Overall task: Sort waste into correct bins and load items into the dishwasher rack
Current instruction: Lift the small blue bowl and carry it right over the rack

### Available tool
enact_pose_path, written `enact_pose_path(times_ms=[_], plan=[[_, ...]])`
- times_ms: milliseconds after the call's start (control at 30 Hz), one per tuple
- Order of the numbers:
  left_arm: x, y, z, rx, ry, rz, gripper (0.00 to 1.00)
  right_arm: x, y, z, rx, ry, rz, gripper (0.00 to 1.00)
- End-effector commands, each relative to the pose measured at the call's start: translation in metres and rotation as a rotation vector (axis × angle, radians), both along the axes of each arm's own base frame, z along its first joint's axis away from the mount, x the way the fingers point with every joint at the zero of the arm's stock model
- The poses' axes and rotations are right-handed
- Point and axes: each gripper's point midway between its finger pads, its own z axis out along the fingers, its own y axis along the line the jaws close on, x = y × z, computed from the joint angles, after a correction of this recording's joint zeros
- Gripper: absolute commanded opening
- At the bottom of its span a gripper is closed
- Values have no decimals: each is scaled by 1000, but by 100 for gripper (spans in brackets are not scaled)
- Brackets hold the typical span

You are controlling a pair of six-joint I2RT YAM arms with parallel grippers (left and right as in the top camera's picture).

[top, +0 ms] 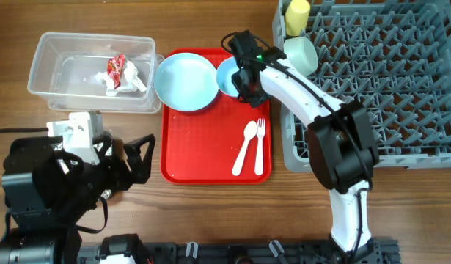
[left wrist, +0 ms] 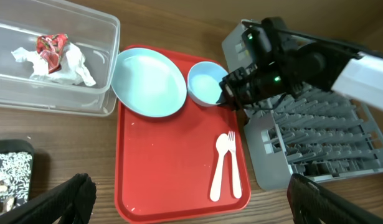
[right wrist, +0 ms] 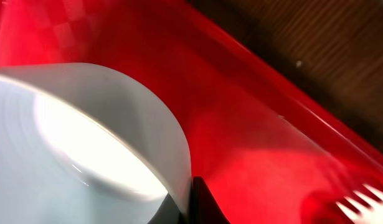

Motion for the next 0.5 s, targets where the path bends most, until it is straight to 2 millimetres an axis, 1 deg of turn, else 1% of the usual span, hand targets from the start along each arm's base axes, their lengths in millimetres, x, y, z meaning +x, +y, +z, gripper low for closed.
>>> enact_pose_path(times_ms=[0,67,100,200,233,267,367,400,467], plan=[[-1,-1,4,-6,-8,-5,100,18,-5,69,-13,-167,22,4],[-1,-1,4,-6,-8,-5,100,21,-13,94,-53,-234,49,5],[-1,-1,4,-6,-8,-4,100,22,-20,111,-83,-277,69,4],[-2,-1,4,-6,-5,-4,100,20,-35,153,-164,-375,136,4],[-2,-1,3,-6,-4,-4,100,19,-39,164,-187,-399,162,4],[-2,-1,3,-6,-4,-4,100,17,-45,181,-227,-434,205,4],[-2,-1,3,-6,-4,-4,100,7,-66,218,-353,-496,291,4],[-2,-1,3,-6,-4,-4,100,3,-72,225,-388,-503,300,4],[-2,-1,3,-6,-4,-4,100,-8,-95,243,-505,-505,300,4]])
